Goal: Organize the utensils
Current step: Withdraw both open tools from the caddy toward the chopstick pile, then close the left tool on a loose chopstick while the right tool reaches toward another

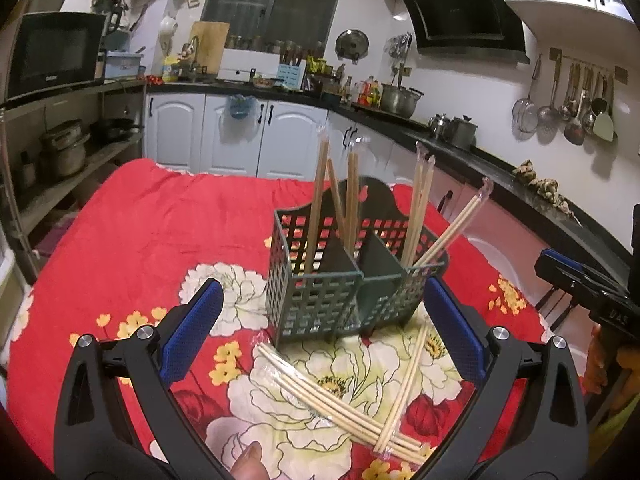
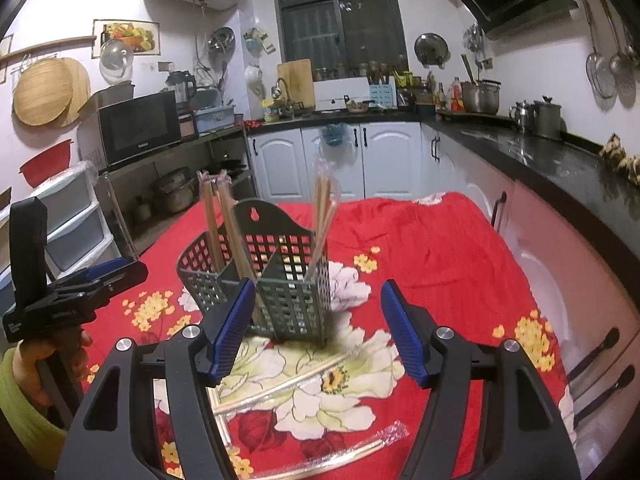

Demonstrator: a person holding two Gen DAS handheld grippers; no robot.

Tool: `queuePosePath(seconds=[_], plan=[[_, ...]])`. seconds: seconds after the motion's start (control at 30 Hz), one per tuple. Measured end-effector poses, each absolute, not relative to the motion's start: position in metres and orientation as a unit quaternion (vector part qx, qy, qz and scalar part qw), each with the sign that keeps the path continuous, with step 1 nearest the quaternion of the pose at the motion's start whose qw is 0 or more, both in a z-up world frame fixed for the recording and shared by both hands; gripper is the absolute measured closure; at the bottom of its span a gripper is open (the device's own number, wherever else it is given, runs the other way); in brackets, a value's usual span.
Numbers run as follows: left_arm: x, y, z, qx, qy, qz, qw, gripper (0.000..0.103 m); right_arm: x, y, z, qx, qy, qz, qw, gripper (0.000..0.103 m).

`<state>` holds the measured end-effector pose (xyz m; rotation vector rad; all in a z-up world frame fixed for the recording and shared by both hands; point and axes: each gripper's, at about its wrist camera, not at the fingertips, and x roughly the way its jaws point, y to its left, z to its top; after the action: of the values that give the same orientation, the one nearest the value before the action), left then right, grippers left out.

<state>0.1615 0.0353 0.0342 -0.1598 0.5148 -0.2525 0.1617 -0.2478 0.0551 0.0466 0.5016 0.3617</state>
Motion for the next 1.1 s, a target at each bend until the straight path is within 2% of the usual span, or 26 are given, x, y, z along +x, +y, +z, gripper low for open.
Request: queuePosePath(seconds=[1.1], plan=[[0.159,0.023,-0.034,-0.057,0.351,-0.118,0.927,0.011,0.151,-0.258,-0.008,0.004,0.322,0.155,0.934,0.039]])
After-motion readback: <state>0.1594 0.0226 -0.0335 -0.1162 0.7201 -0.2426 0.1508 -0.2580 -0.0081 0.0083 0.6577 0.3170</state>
